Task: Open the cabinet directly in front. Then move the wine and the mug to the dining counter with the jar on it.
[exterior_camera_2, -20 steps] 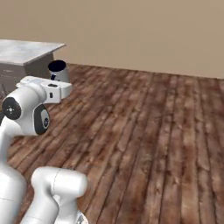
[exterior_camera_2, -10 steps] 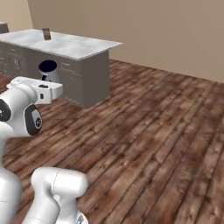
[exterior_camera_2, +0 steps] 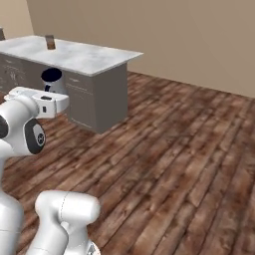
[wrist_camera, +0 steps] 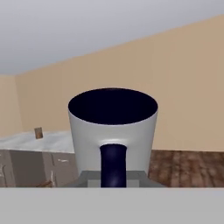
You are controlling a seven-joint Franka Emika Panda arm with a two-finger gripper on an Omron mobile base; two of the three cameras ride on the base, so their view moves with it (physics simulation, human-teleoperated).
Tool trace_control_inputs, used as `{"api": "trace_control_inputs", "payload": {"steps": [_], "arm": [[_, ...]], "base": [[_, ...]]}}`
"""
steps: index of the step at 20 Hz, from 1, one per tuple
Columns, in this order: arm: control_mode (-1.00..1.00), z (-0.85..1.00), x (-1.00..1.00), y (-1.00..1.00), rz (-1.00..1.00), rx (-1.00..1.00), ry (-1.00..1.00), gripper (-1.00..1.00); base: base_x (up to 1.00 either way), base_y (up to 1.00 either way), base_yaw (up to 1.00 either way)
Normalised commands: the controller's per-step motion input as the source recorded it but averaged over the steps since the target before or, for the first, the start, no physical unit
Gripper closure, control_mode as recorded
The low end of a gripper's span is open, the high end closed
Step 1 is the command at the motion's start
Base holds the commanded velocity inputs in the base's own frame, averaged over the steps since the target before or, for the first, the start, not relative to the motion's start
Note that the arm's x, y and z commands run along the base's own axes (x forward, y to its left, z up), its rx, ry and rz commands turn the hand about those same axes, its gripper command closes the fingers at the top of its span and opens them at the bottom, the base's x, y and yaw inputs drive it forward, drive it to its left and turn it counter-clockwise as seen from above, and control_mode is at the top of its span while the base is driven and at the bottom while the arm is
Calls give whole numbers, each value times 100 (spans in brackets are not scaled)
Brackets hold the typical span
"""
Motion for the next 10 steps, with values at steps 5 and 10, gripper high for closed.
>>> {"api": "trace_control_inputs", "payload": {"steps": [5, 10], "arm": [[100, 0, 0, 0, 0, 0, 0, 100], [100, 0, 0, 0, 0, 0, 0, 100]], "base": [[100, 84, -7], [100, 100, -15]]}}
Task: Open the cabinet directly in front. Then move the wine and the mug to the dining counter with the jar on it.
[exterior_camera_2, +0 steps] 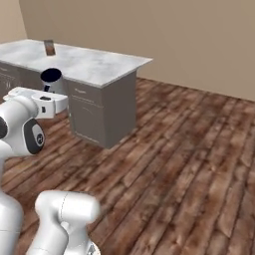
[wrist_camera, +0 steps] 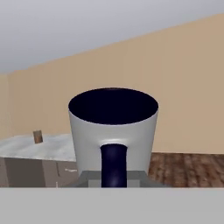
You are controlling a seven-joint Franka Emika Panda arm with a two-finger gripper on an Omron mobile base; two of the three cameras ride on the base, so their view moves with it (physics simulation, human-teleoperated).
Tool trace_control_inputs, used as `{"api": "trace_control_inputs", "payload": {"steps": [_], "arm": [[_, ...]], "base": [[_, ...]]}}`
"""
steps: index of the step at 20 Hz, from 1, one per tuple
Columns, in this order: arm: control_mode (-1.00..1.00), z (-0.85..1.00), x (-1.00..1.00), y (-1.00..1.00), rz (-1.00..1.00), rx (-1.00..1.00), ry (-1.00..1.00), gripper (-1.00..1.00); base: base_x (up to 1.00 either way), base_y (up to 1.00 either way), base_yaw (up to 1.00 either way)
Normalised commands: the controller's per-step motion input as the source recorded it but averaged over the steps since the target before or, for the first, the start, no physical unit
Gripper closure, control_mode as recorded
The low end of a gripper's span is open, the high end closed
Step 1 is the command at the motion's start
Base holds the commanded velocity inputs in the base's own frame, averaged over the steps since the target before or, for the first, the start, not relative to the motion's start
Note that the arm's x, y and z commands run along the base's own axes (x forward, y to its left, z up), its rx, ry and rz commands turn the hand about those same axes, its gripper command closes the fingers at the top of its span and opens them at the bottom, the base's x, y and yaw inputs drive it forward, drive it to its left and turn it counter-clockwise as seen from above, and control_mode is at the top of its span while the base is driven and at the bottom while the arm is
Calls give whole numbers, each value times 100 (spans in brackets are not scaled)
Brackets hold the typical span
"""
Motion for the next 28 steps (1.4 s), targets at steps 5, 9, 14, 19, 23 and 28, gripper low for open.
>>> {"api": "trace_control_inputs", "payload": {"steps": [5, 9, 14, 19, 23, 28], "arm": [[100, 0, 0, 0, 0, 0, 0, 100], [100, 0, 0, 0, 0, 0, 0, 100], [100, 0, 0, 0, 0, 0, 0, 100], [100, 0, 0, 0, 0, 0, 0, 100], [100, 0, 0, 0, 0, 0, 0, 100], [100, 0, 0, 0, 0, 0, 0, 100]], "base": [[100, 100, -20], [100, 100, -19], [100, 100, -17], [100, 100, -14], [100, 100, -12], [100, 100, -9]]}}
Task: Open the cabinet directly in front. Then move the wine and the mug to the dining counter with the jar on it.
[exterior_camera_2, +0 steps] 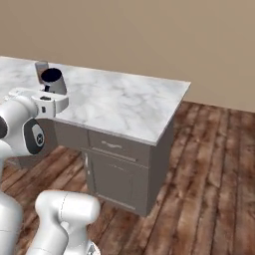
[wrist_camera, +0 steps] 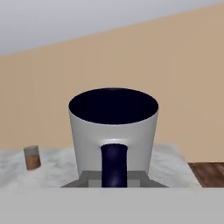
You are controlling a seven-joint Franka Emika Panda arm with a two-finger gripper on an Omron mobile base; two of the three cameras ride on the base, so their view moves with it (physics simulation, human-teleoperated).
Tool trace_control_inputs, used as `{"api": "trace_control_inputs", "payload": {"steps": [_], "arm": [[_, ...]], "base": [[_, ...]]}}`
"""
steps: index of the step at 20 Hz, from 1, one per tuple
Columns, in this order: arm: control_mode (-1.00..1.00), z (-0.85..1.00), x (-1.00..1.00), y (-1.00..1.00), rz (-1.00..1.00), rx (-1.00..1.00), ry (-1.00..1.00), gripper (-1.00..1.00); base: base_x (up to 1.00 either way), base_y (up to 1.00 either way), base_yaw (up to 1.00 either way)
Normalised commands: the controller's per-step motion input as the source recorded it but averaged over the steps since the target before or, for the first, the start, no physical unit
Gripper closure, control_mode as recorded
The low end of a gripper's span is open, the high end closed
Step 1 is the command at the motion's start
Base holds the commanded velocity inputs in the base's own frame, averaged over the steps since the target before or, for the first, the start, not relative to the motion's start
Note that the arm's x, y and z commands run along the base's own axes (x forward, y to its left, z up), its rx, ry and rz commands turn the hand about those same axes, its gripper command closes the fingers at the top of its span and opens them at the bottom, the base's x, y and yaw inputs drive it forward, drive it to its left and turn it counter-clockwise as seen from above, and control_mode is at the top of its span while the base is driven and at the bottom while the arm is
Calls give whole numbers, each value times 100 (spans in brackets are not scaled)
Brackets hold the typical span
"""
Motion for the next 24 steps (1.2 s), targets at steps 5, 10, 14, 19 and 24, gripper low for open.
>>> {"api": "trace_control_inputs", "payload": {"steps": [5, 10, 14, 19, 24], "arm": [[100, 0, 0, 0, 0, 0, 0, 100], [100, 0, 0, 0, 0, 0, 0, 100], [100, 0, 0, 0, 0, 0, 0, 100], [100, 0, 0, 0, 0, 0, 0, 100], [100, 0, 0, 0, 0, 0, 0, 100]], "base": [[100, 97, -1], [100, 46, 12], [100, 51, 1], [100, 29, 0], [100, 17, 0]]}}
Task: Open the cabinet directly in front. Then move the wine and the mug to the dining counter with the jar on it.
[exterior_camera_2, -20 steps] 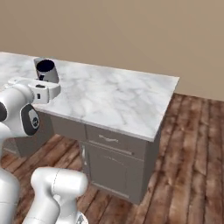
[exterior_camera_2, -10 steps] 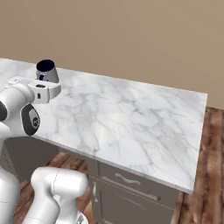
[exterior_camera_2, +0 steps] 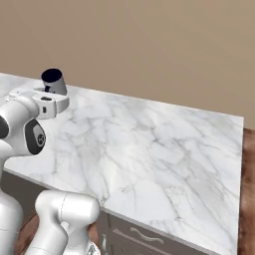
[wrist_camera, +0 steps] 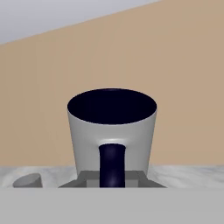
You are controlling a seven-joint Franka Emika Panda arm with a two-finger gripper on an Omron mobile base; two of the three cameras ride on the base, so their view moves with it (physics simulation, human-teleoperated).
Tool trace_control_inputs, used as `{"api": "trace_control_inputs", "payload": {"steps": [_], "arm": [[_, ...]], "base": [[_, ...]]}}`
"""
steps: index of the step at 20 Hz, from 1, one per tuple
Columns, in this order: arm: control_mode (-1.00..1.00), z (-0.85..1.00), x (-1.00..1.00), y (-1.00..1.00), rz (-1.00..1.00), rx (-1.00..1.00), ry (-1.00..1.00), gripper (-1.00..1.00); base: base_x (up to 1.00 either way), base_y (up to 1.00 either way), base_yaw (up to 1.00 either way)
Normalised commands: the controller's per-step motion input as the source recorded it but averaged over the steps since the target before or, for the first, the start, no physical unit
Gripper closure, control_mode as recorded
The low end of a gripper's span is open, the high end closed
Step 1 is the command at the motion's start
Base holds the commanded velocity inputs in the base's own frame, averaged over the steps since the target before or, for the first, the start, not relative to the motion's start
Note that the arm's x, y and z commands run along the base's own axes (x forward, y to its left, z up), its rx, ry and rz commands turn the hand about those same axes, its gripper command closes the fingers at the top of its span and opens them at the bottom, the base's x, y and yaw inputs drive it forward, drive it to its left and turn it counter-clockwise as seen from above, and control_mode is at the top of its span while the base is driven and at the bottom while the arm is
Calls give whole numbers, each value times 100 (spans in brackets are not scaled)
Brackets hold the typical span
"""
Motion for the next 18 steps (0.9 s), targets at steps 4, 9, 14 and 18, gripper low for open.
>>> {"api": "trace_control_inputs", "payload": {"steps": [4, 9, 14, 18], "arm": [[100, 0, 0, 0, 0, 0, 0, 100], [-100, -3, 24, 0, 29, -8, 36, 100], [-100, -29, 20, 6, 44, -22, 61, 100], [-100, -24, 4, 3, 30, -6, 23, 100]], "base": [[76, 8, 1], [6, 1, 3], [0, 0, 0], [0, 0, 0]]}}
